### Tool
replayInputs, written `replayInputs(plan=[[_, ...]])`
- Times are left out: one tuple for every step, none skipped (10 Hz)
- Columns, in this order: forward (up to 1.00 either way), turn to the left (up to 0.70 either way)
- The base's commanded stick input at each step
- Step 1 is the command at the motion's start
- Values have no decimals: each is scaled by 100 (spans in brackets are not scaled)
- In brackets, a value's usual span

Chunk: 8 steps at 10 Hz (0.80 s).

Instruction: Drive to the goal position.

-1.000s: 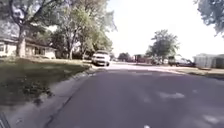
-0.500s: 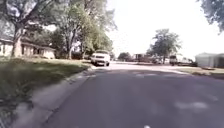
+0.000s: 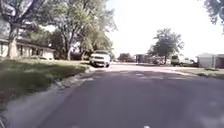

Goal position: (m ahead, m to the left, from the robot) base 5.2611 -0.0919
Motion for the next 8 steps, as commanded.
replayInputs(plan=[[100,0],[100,0],[100,0],[100,0],[100,0],[100,0],[100,0],[100,0]])
